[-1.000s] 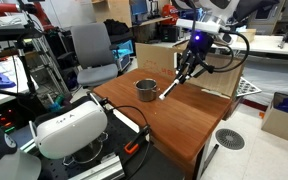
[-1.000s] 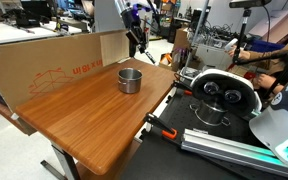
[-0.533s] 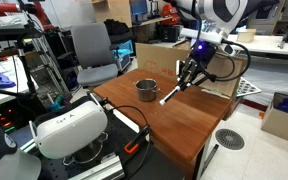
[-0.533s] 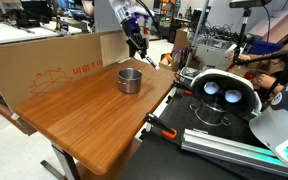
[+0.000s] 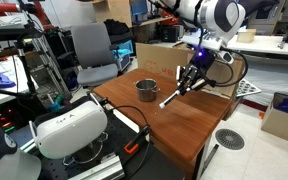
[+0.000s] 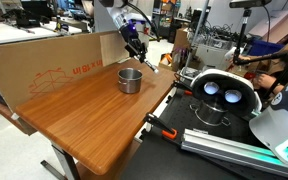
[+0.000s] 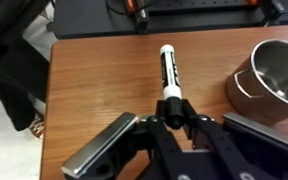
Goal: Remove the marker from the silver cup
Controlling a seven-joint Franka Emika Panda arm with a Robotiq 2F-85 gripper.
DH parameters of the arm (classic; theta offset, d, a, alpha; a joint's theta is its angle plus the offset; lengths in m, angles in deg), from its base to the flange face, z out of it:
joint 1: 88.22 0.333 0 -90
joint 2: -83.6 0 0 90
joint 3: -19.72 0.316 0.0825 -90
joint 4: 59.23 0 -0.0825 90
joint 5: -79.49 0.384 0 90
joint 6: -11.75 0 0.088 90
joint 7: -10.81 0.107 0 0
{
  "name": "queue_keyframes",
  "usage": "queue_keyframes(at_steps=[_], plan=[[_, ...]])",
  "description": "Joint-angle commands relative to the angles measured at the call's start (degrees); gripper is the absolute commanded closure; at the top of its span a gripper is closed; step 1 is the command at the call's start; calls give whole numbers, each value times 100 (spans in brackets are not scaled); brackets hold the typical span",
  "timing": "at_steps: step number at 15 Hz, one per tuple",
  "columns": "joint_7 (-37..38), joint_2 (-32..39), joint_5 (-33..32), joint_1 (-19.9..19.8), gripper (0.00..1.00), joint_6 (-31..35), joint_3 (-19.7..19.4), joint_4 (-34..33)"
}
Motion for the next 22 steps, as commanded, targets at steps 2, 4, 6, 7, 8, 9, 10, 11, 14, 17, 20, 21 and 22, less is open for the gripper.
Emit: queue_keyframes(at_steps=[2,4,6,7,8,9,10,11,14,17,20,21,22], plan=[[178,520,-97,-18,95,-470,9,-831],[236,661,-117,-12,95,-575,1,-992],[288,774,-140,-4,95,-600,-5,-1116],[300,836,-163,-1,95,-600,-8,-1184],[316,879,-181,2,95,-596,-10,-1245],[324,923,-197,3,95,-623,-11,-1307],[331,953,-215,5,55,-650,-13,-1350],[329,989,-241,11,53,-708,-17,-1418],[307,1018,-245,28,34,-793,-44,-1484],[288,1055,-239,19,11,-858,-40,-1565],[254,1034,-240,18,0,-841,-33,-1573],[231,999,-241,19,0,-799,-27,-1550],[214,971,-243,20,0,-780,-24,-1540]])
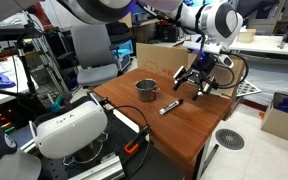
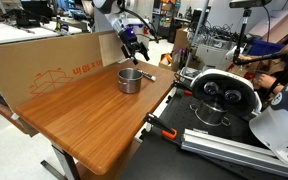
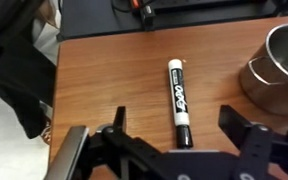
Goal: Remove the marker from the silver cup
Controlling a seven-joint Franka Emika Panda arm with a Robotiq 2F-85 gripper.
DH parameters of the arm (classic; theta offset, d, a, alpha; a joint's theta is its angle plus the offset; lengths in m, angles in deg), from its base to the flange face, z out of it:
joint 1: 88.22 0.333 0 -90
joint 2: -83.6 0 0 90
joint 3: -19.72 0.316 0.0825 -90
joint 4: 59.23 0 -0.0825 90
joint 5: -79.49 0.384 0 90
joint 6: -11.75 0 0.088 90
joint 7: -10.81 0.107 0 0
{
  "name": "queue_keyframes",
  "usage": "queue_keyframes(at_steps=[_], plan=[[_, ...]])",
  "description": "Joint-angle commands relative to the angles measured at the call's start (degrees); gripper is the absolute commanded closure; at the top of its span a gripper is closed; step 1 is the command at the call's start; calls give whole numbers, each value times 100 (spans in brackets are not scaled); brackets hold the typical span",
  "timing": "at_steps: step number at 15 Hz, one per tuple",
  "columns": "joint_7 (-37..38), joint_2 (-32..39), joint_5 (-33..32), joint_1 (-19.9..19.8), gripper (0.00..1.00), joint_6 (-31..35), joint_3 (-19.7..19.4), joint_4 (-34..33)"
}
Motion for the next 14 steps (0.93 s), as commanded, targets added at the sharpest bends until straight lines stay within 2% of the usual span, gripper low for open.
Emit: queue_keyframes(at_steps=[1,14], plan=[[-58,100,-49,15,0,-122,-11,-303],[-486,-701,-88,50,0,401,5,179]])
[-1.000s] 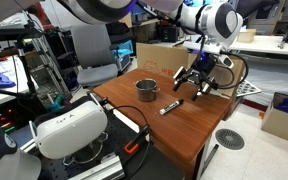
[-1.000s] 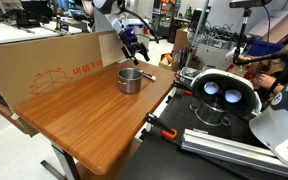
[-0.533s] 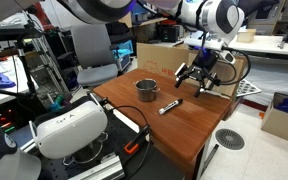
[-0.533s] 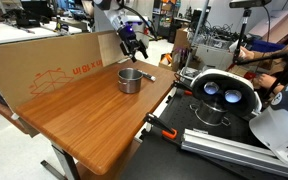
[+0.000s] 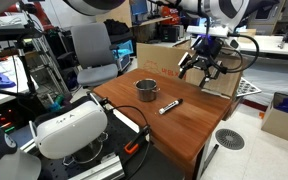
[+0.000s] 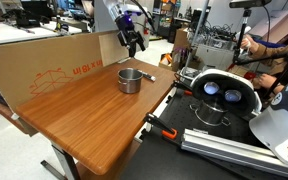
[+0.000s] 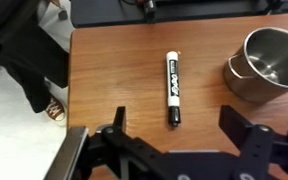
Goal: Remove the marker from the silver cup
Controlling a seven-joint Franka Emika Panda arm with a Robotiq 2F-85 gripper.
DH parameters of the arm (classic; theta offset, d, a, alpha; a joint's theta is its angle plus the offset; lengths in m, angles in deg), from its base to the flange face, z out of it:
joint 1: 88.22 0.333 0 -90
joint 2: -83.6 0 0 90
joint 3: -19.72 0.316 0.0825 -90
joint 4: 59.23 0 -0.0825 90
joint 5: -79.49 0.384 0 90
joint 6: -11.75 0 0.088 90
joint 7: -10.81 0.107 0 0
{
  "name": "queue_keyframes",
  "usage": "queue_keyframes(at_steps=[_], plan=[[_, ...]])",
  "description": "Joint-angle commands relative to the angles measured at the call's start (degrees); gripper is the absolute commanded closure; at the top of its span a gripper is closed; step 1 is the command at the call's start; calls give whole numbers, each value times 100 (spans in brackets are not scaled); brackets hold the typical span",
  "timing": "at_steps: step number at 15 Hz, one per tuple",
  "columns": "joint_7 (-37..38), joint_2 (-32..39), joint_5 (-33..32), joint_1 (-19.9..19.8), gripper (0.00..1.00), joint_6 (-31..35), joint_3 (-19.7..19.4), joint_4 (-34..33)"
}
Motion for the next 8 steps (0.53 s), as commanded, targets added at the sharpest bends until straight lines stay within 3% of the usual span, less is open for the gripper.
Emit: queue_keyframes(at_steps=[1,8], plan=[[-265,-460,-84,38,0,415,6,457],[-476,-1598,-49,73,0,1346,15,1601]])
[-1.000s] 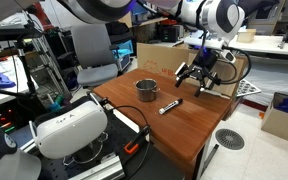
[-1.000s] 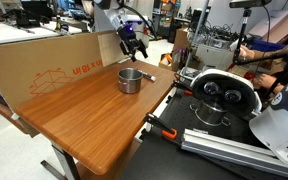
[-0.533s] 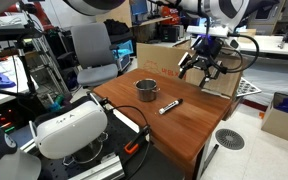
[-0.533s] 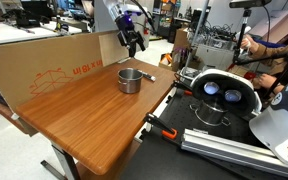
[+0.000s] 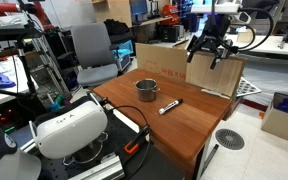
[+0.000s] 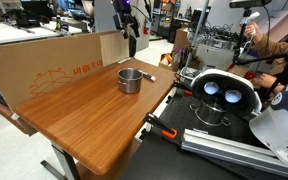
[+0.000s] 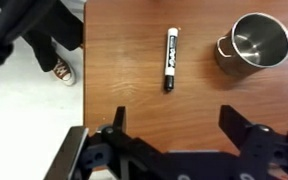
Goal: Remove the marker from the silver cup
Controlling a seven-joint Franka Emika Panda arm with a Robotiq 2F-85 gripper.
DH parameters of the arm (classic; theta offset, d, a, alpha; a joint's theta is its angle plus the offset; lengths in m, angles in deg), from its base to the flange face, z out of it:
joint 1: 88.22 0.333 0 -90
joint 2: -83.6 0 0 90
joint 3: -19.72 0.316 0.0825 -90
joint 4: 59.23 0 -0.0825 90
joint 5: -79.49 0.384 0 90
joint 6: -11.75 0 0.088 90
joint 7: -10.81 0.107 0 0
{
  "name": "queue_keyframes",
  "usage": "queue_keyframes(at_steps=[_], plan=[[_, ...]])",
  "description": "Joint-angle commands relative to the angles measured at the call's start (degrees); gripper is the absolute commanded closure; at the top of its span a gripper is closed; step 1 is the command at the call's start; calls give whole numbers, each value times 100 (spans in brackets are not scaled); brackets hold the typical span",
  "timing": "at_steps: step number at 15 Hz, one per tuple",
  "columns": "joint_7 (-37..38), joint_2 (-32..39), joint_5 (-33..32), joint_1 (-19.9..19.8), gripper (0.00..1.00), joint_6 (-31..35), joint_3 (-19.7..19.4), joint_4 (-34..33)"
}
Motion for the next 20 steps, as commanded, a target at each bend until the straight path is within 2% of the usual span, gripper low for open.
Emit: queue_keyframes(at_steps=[1,14,15,17,20], plan=[[-139,-894,-67,76,0,626,7,1263],[-7,-3299,-146,367,0,2320,141,4736],[-26,-2822,-47,316,0,1816,151,3991],[-28,-3068,-43,326,0,2012,149,4404],[-29,-3149,-42,329,0,2127,148,4534]])
